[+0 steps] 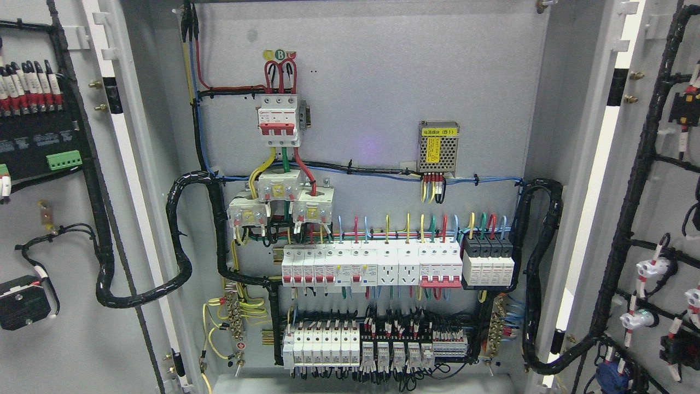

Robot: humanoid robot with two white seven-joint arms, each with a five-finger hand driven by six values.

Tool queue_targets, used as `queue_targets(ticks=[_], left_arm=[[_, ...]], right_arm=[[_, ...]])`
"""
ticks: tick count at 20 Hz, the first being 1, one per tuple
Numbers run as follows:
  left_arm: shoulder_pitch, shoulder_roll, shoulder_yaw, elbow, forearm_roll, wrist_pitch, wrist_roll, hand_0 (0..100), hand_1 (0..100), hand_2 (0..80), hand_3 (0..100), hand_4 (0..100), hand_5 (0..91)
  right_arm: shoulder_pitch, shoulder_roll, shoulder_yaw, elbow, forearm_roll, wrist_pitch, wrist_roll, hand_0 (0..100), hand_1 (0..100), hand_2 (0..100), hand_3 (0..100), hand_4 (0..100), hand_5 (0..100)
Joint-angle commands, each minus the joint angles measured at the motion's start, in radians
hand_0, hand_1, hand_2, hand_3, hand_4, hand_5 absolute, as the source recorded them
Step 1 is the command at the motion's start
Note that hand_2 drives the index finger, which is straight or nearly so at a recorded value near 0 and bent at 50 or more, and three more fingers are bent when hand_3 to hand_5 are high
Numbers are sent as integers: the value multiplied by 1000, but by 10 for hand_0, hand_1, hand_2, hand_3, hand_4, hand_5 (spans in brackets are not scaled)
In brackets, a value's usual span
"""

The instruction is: Open door with both hands

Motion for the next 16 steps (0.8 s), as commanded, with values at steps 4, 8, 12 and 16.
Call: queue_targets(ticks=[4, 8, 12, 16], left_arm=[[-96, 77, 6, 234, -1, -252, -1, 0, 0, 0, 0, 0, 0], [-93, 77, 4, 232, -3, -252, -1, 0, 0, 0, 0, 0, 0], [-91, 76, 4, 222, -1, -252, -1, 0, 0, 0, 0, 0, 0], [-84, 71, -8, 188, 2, -252, -1, 0, 0, 0, 0, 0, 0]], right_arm=[[1, -4, -23, 29, -12, 1, -3, 382, 0, 0, 0, 0, 0], [1, -4, -23, 30, -25, 1, -3, 382, 0, 0, 0, 0, 0], [4, -4, -23, 32, -25, 1, -3, 381, 0, 0, 0, 0, 0], [4, -4, -23, 39, -25, 1, -1, 381, 0, 0, 0, 0, 0]])
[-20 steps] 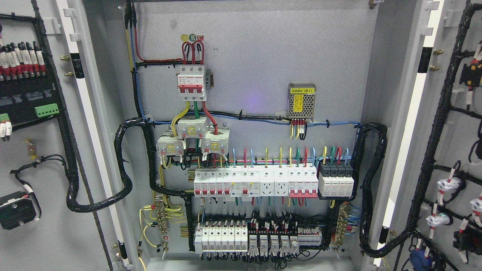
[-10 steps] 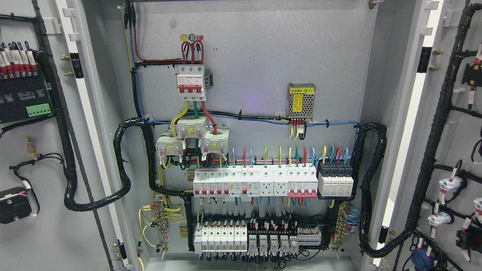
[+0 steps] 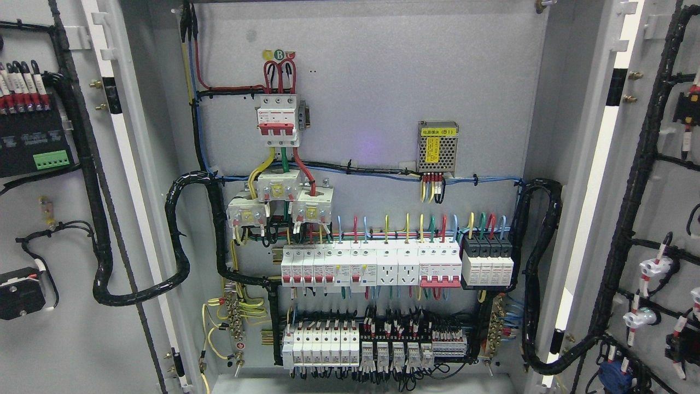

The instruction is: Open door with both hands

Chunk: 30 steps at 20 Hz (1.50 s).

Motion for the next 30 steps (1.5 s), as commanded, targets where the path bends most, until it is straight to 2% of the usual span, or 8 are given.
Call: queue_targets(ticks=[1, 7, 13, 19, 21, 24, 27, 30], left_arm=[[6, 11, -9, 1, 2, -252, -1, 0, 0, 0, 0, 0, 0], [69, 1, -14, -116, 8, -252, -1, 0, 0, 0, 0, 0, 0], [179, -52, -40, -332, 12, -252, 2, 0, 0, 0, 0, 0, 0], [250, -101, -143, -495, -1, -253, 8, 0, 0, 0, 0, 0, 0], [250, -114, -198, -507, -13, -253, 8, 0, 0, 0, 0, 0, 0], [250, -155, -272, -545, -70, -252, 8, 0, 0, 0, 0, 0, 0], [254, -204, -360, -573, -105, -252, 8, 0, 0, 0, 0, 0, 0], [283, -255, -403, -589, -163, -252, 7, 0, 0, 0, 0, 0, 0]], right_arm=[[1, -1, -5, 13, -3, 0, 1, 381, 0, 0, 0, 0, 0], [1, -4, 2, 8, -3, 0, 4, 382, 0, 0, 0, 0, 0], [-6, -15, 15, -12, -1, -1, 9, 382, 0, 0, 0, 0, 0], [-14, -21, 45, -36, -1, -18, 10, 381, 0, 0, 0, 0, 0], [-14, -23, 67, -38, 0, -35, 12, 382, 0, 0, 0, 0, 0], [-12, -26, 93, -36, 0, -35, 15, 382, 0, 0, 0, 0, 0], [-12, -33, 140, -36, 0, -35, 55, 381, 0, 0, 0, 0, 0], [-12, -36, 203, -35, 9, -35, 62, 382, 0, 0, 0, 0, 0]])
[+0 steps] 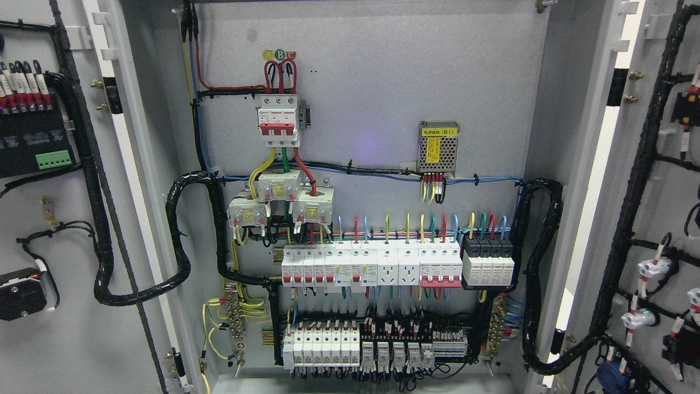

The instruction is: Open door with both hands

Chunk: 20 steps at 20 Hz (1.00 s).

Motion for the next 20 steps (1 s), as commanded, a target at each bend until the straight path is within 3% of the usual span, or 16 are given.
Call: queue_targets(ticks=[1, 3, 6, 8, 12, 16, 20], left_arm=[[48, -139, -205, -153, -79, -252, -1, 0, 0, 0, 0, 0, 0], [77, -167, -249, -165, -88, -250, -1, 0, 0, 0, 0, 0, 0], [123, -220, -276, -172, -189, -245, 1, 0, 0, 0, 0, 0, 0], [160, -246, -302, -163, -213, -221, 1, 0, 0, 0, 0, 0, 0], [209, -285, -305, -117, -243, -56, 2, 0, 0, 0, 0, 0, 0], [251, -286, -303, -60, -243, 122, 18, 0, 0, 0, 0, 0, 0], [297, -274, -302, -14, -246, 186, 18, 0, 0, 0, 0, 0, 0]], right_arm=[[0, -12, 146, -9, 11, 0, 12, 382, 0, 0, 0, 0, 0], [1, -11, 209, -1, 28, 1, 12, 382, 0, 0, 0, 0, 0], [6, 3, 289, 23, 103, 1, 12, 382, 0, 0, 0, 0, 0], [10, 6, 354, 33, 137, 1, 12, 382, 0, 0, 0, 0, 0], [38, 23, 456, 97, 201, 1, 13, 382, 0, 0, 0, 0, 0], [79, 28, 511, 180, 249, 1, 12, 382, 0, 0, 0, 0, 0], [148, 48, 573, 273, 251, 0, 12, 382, 0, 0, 0, 0, 0]])
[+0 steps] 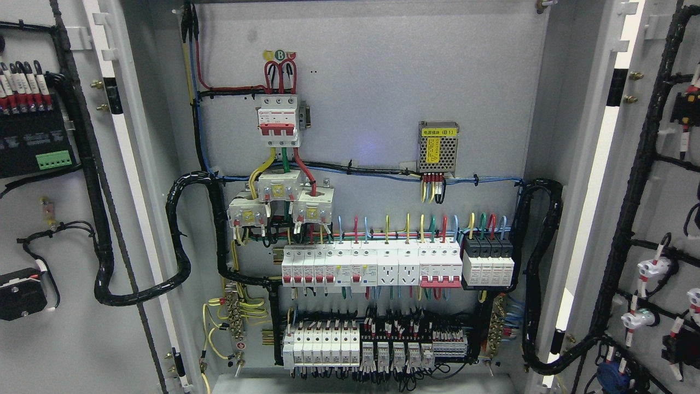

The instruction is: Open door with both hands

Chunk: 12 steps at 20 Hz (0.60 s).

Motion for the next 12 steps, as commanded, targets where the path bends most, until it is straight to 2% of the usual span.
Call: queue_targets(ticks=[1, 4, 8, 10, 12], left_arm=[[74, -50, -54, 91, -19, 67, 2, 0, 0, 0, 0, 0, 0], [83, -45, -45, 196, -21, 129, 0, 0, 0, 0, 0, 0, 0], [110, -32, -47, 304, -24, 199, 0, 0, 0, 0, 0, 0, 0], [121, -29, -47, 358, -59, 238, 0, 0, 0, 0, 0, 0, 0], [140, -21, -50, 413, -96, 273, 0, 0, 0, 0, 0, 0, 0]], right_arm=[[91, 34, 208, 194, 34, -2, -1, 382, 0, 0, 0, 0, 0], [140, 38, 240, 281, 34, -2, -1, 382, 0, 0, 0, 0, 0], [219, 63, 245, 375, 34, -11, -1, 381, 0, 0, 0, 0, 0], [260, 83, 251, 436, 34, -11, -1, 381, 0, 0, 0, 0, 0], [266, 84, 268, 504, 34, -11, -1, 382, 0, 0, 0, 0, 0]])
